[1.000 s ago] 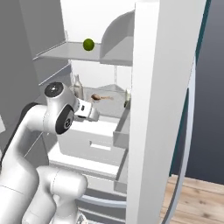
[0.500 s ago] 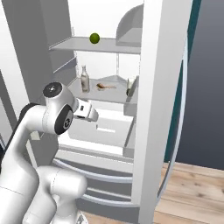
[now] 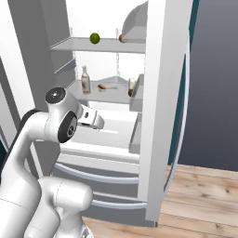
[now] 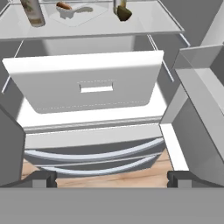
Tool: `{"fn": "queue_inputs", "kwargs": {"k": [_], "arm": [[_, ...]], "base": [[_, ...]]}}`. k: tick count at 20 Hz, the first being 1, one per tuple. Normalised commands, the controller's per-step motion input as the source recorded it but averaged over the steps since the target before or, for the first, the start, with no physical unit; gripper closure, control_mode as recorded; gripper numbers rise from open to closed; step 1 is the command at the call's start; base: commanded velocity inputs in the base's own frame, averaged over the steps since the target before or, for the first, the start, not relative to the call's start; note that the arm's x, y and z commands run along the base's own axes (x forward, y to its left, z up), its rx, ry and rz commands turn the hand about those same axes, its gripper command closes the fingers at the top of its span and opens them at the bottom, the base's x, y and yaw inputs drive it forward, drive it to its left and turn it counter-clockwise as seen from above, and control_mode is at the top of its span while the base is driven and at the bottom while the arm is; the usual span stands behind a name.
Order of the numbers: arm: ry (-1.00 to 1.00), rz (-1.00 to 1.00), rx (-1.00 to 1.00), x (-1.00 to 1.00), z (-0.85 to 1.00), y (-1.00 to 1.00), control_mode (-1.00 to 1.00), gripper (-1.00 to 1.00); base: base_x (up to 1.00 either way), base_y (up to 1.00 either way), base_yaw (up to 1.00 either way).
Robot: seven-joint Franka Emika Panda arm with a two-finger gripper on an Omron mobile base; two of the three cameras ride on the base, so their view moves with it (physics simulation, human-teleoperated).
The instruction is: Place the tupperware on the second highest shelf of the fridge. Make space for the tupperware among the existing items by rearranging them on the shelves if needed. Close the fridge door when finished.
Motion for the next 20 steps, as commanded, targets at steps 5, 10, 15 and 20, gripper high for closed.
{"fn": "queue_inputs", "kwargs": {"k": [5, 10, 15, 20], "arm": [[0.00, 0.00, 0.00, 0.00, 0.00, 0.00, 1.00, -1.00], [0.00, 0.00, 0.00, 0.00, 0.00, 0.00, 1.00, -1.00], [0.00, 0.00, -0.01, 0.00, 0.00, 0.04, -1.00, -1.00], [0.00, -0.01, 0.00, 0.00, 0.00, 0.03, -1.00, -1.00]], "base": [[-0.16, 0.08, -0.08], [-0.20, 0.15, -0.03], [-0.02, 0.20, 0.00], [0.00, 0.00, 0.00]]}}
